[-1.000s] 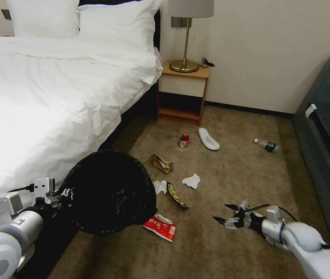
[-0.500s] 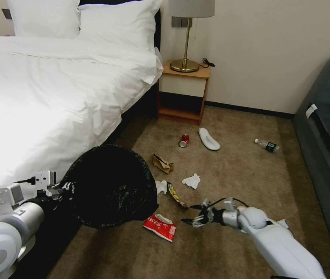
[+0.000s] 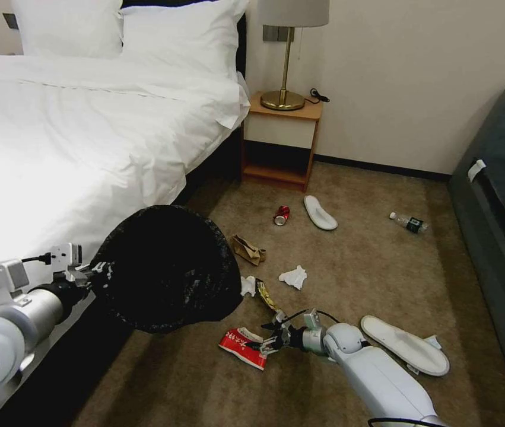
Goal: Pick up the trash bin, then pick up the garbage on the floor and place it into the trash bin.
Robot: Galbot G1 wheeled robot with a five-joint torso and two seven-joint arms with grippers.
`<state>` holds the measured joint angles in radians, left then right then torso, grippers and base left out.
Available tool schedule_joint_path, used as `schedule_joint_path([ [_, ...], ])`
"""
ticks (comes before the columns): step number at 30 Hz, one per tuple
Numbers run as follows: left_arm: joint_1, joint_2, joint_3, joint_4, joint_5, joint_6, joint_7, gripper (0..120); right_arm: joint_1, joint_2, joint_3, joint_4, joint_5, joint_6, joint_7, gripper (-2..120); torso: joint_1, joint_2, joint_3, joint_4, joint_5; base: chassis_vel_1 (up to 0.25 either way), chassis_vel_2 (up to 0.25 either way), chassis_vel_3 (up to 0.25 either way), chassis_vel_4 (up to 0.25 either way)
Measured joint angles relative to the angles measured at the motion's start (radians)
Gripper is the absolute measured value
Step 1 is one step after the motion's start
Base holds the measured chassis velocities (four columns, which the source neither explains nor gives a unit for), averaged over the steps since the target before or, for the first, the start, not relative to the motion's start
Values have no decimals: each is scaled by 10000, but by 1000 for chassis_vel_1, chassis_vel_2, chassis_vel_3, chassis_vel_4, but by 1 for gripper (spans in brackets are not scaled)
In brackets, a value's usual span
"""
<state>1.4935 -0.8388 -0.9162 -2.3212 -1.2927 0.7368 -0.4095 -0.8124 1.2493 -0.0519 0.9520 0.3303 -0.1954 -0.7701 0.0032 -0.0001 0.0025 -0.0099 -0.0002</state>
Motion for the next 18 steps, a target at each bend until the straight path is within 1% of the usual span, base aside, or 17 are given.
schedule_joint_path([
  [2, 29, 82, -52, 0, -61, -2, 2, 2, 9, 32, -4, -180, 24, 38, 157, 100, 0, 0, 0, 0, 0, 0, 0, 0, 0],
  [5, 21, 84, -56, -1, -67, -4, 6, 2, 28, 98, 45, -308, -74, 76, 221, 100, 0, 0, 0, 1, 2, 0, 0, 0, 0],
  [6, -14, 75, -38, 0, -68, -4, 7, 2, 28, 105, 72, -337, -185, 81, 248, 96, -1, 0, 0, 1, 1, 0, 0, 0, 0],
  [7, -14, 75, -38, 0, -68, -4, 7, 2, 28, 105, 72, -337, -185, 81, 248, 96, -1, 0, 0, 1, 1, 0, 0, 0, 0],
  [9, -125, 65, 45, 16, -58, -7, -3, 2, 24, 101, 93, -375, -363, 64, 298, 85, -2, 1, 0, 0, 2, 0, 0, 0, 0],
  [10, -125, 65, 45, 16, -58, -7, -3, 2, 24, 101, 93, -375, -363, 64, 298, 85, -2, 1, 0, 0, 2, 0, 0, 0, 0],
  [11, -217, 64, 84, 13, -80, -8, -40, 2, 40, 87, 36, -495, -442, 53, 269, 77, -1, 0, 0, -1, 1, 0, 0, 0, 0],
  [12, -217, 64, 84, 13, -80, -8, -40, 2, 40, 87, 36, -495, -442, 53, 269, 77, -1, 0, 0, -1, 1, 0, 0, 0, 0],
  [13, -256, 69, 87, -1, -114, -9, -46, 2, 60, 85, -23, -562, -486, 53, 243, 74, -1, 0, 0, -1, 1, 0, 0, 0, 0],
  [14, -296, 85, 87, -23, -153, -12, -48, 2, 86, 95, -73, -653, -561, 68, 216, 67, -2, 1, -1, -1, 2, 0, 0, 0, 0],
  [15, -296, 85, 87, -23, -153, -12, -48, 2, 86, 95, -73, -653, -561, 68, 216, 67, -2, 1, -1, -1, 2, 0, 0, 0, 0],
  [16, -320, 94, 87, -27, -142, -14, -50, 2, 107, 136, -97, -756, -609, 91, 194, 64, -2, 0, 0, 0, 1, 0, 0, 0, 0],
  [17, -325, 99, 83, -26, -35, -15, -46, 2, 138, 228, -105, -888, -639, 116, 185, 57, -2, 1, 0, -2, 1, 0, 0, 0, 0],
  [18, -325, 99, 83, -26, -35, -15, -46, 2, 138, 228, -105, -888, -639, 116, 185, 57, -2, 1, 0, -2, 1, 0, 0, 0, 0],
])
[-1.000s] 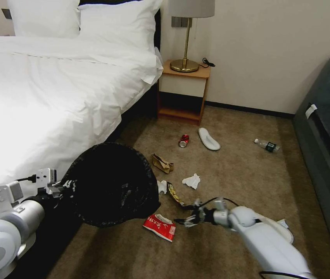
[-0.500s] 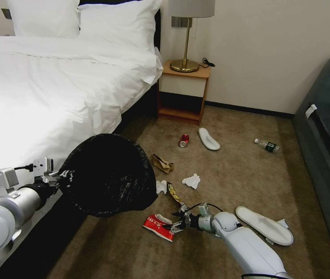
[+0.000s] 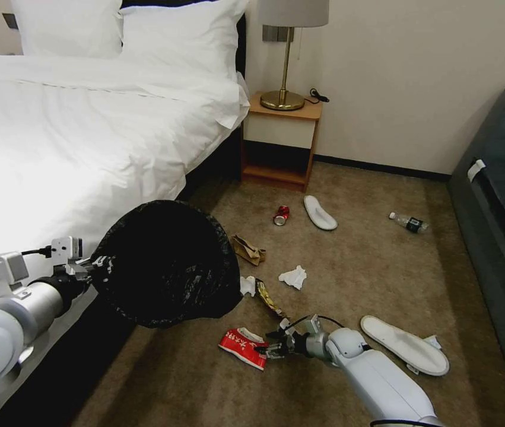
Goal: Pick up the trash bin, then pick up the garbage on the floor and place it into the trash bin.
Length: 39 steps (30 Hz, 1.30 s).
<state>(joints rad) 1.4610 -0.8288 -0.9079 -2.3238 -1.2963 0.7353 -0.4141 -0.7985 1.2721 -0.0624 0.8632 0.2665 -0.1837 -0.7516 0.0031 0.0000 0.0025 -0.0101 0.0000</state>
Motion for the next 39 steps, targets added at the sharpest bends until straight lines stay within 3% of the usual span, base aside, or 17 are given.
schedule_joint_path([
  [8, -70, -19, -24, 3, 46, 0, 56, 2, 248, 331, 5, -448, -228, 104, -9, 23, 0, 0, 0, 2, 0, 0, 0, 0, 0],
  [13, -139, -42, -8, 59, 32, 0, 69, 2, 264, 347, 3, -462, -240, 143, -17, 13, 0, 0, 0, 2, 0, 0, 0, 0, 0],
  [22, -254, -46, 109, 280, 63, 0, 71, 2, 145, 289, 241, -233, -220, 203, 56, 13, 0, 1, 0, 2, 1, 0, 0, 0, 0],
  [31, -443, 51, 355, 747, 182, 0, 14, 2, -203, -243, 1241, 872, 254, 0, 455, 13, 1, 1, 0, 2, 1, 0, 0, 0, 0],
  [39, -439, -67, 592, 1060, 478, 0, 46, 2, -517, -1710, 2801, 2353, 1504, -328, 1076, 8, 0, 0, 0, 0, 4, 0, 0, 0, 0],
])
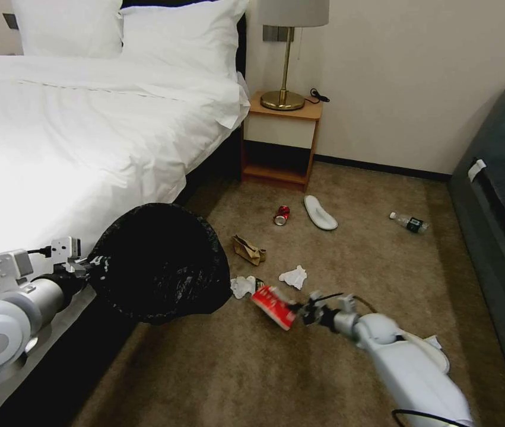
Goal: Pick up the trash bin, then pick up the garbage on the floor and place it into the trash bin.
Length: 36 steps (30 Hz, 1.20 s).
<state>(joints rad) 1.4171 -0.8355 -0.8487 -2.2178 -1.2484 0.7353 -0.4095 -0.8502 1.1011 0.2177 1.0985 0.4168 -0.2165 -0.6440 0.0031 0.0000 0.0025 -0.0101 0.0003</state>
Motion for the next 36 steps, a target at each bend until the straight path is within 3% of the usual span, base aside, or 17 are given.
schedule_joint_path([
  [8, -30, -221, 416, 176, 415, 0, 65, 2, -12, -892, 871, 1445, 807, -393, 186, 8, 0, 1, 0, 2, 0, 0, 0, 0, 0],
  [10, -108, -447, 876, 347, 695, 0, 68, 2, -39, -1386, 1306, 2505, 1317, -661, 399, 8, 0, 0, -1, 0, -2, 0, 0, 0, 0],
  [13, -156, -511, 1112, 435, 842, 0, 66, 2, -65, -1571, 1429, 2921, 1535, -770, 574, 8, -1, 0, -1, 2, -3, 0, 0, 0, 0],
  [19, -895, -751, 2621, 888, 1128, 1, -133, 2, -150, -2042, 1774, 5079, 2506, -1380, 1262, 8, 0, 0, -1, 1, -3, 0, 0, 0, 0],
  [23, -1128, -799, 2985, 952, 1115, 0, -255, 2, -150, -2079, 1776, 5636, 2750, -1550, 1443, 8, 0, 0, 0, 1, -5, 0, 0, 0, 0],
  [25, -1592, -851, 3658, 1064, 1016, 0, -678, 2, -165, -2138, 1641, 6843, 3149, -1830, 1766, 8, 1, 0, 0, 3, -4, 0, 0, 0, 0],
  [26, -1592, -851, 3658, 1064, 1016, 0, -678, 2, -165, -2138, 1641, 6843, 3149, -1830, 1766, 8, 1, 0, 0, 3, -4, 0, 0, 0, 0],
  [27, -1880, -816, 4086, 1110, 829, 0, -1042, 2, -280, -2183, 1384, 7514, 3281, -1929, 1972, 8, 0, 1, 0, 2, -5, 0, 0, 0, 0],
  [28, -1880, -816, 4086, 1110, 829, 0, -1042, 2, -280, -2183, 1384, 7514, 3281, -1929, 1972, 8, 0, 1, 0, 2, -5, 0, 0, 0, 0],
  [31, -2260, -616, 4647, 1185, 328, -1, -1996, 2, -561, -2231, 796, 8437, 3084, -2043, 2223, 8, 0, 1, 0, 1, -2, 0, 0, 0, 0],
  [36, -2514, -537, 4935, 1251, 44, 0, -2662, 2, -771, -2364, 239, 9049, 2359, -2093, 2218, 8, 0, 0, 0, 3, -3, 0, 0, 0, 0],
])
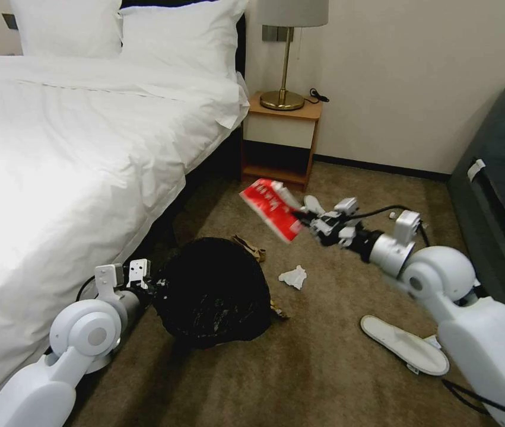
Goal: Pick up the trash bin, then pick up the garbage on the floor and place it into the trash bin.
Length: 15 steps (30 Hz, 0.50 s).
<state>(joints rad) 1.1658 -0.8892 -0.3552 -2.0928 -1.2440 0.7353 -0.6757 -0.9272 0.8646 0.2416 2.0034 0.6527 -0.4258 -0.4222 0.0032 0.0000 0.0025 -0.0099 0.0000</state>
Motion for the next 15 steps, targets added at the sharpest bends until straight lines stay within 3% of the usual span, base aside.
schedule_joint_path([
  [4, -175, -51, 170, 54, -169, 0, -339, 2, -171, -86, -584, 543, -552, -111, 183, 8, 0, 0, 0, -1, -1, 0, 0, 0, 0],
  [15, -463, -316, 576, 117, -194, 0, -492, 2, 179, 87, -1894, 845, -1790, -437, 324, 8, 0, 0, 0, -1, 0, 0, 0, 0, 0],
])
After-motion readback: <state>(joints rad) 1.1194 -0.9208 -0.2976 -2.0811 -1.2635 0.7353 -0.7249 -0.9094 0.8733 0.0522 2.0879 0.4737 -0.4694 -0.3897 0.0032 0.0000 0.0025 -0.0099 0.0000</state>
